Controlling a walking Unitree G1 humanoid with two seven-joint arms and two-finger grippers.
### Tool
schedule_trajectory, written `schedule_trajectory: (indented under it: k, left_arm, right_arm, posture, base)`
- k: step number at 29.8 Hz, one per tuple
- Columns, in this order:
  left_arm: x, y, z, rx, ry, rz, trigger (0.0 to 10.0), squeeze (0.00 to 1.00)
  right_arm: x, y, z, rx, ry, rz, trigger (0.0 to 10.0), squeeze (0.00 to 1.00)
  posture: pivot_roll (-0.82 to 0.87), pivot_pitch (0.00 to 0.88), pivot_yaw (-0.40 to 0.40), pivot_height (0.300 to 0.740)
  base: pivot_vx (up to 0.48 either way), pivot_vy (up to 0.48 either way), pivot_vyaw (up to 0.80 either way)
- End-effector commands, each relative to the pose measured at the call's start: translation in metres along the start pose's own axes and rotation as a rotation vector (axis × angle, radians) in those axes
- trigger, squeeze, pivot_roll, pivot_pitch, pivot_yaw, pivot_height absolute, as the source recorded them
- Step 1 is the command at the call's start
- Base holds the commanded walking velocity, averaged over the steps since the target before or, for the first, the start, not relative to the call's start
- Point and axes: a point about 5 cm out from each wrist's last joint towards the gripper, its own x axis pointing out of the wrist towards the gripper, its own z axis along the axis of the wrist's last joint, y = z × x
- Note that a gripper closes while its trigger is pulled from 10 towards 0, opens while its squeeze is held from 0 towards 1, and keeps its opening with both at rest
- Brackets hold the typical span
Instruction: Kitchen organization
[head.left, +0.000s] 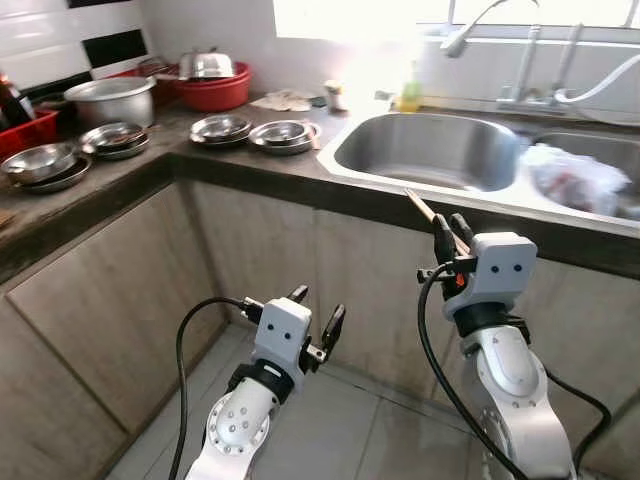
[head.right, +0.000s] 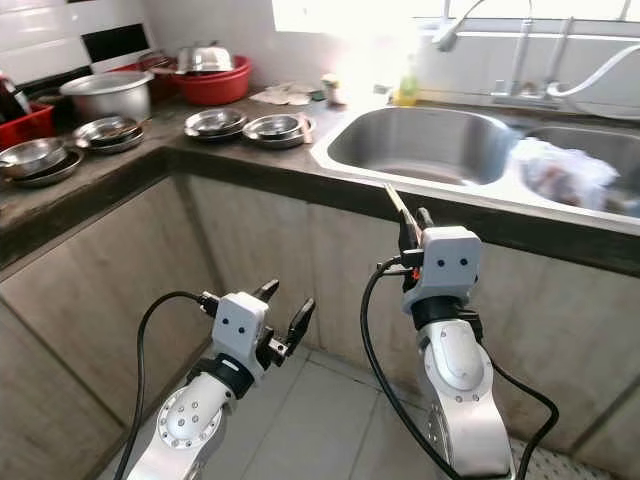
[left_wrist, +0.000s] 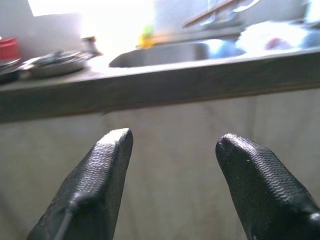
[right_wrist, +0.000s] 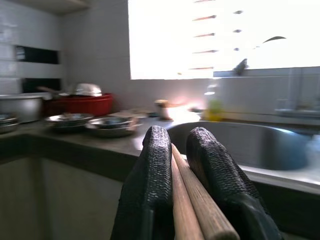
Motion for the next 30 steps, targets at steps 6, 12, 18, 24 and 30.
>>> schedule_trajectory:
  k: [6,12,18,24,30]
  left_arm:
    - [-0.0016,-0.0016,-0.0038,-0.003,0.015,-0.013,10.0,0.0]
    - [0.0006,-0.0033,-0.0026,-0.002,0.008,-0.02,10.0,0.0]
    - [0.0012,-0.003,-0.003,-0.001,0.008,-0.024,10.0,0.0]
    - [0.0015,-0.0027,-0.0032,-0.005,0.008,-0.018,10.0,0.0]
    - [0.0023,-0.0027,-0.0015,-0.006,0.002,-0.011,10.0,0.0]
  right_arm:
    - [0.0019,0.0,-0.001,-0.003,0.011,0.009,10.0,0.0]
    - [0.0025,-0.0015,-0.0019,-0.006,0.019,0.006,10.0,0.0]
    - [0.0027,-0.0036,-0.0029,-0.009,0.029,-0.001,10.0,0.0]
    - [0.0025,-0.0036,-0.0039,-0.016,0.033,-0.004,10.0,0.0]
    - [0.0065,-0.0022,-0.0011,-0.029,0.024,0.022,10.0,0.0]
  posture:
    - [0.09,0.0,0.006,0.74]
    - [0.08,0.0,0.007,0.74]
    - [0.08,0.0,0.011,0.74]
    - [0.08,0.0,0.009,0.74]
    - [0.09,0.0,0.003,0.74]
  base:
    - [0.404,0.0,0.0]
    - [0.48,0.0,-0.07]
    - [0.414,0.0,-0.8]
    - [0.458,0.0,-0.8]
    - [0.392,0.0,-0.27]
